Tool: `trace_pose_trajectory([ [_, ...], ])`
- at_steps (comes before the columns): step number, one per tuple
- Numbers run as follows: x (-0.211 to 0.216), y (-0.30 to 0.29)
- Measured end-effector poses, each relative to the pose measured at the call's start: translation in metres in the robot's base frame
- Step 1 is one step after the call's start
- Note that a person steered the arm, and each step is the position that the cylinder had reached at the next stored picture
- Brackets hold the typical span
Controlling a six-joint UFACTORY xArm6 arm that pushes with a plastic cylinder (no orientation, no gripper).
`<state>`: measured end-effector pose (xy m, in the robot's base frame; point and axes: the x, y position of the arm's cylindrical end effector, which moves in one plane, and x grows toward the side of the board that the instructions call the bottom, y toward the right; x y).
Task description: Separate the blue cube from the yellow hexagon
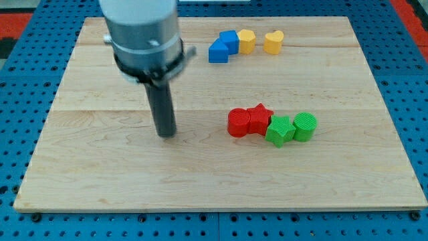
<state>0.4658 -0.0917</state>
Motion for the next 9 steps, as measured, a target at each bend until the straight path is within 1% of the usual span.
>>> trace_pose_trajectory([
  [2,-0.125,-0.005],
  [3,-0.197,0.004],
  [4,-0.25,0.027],
  [5,-0.256,0.093],
  [6,-0.248,0.141],
  [9,-0.18,0.119],
])
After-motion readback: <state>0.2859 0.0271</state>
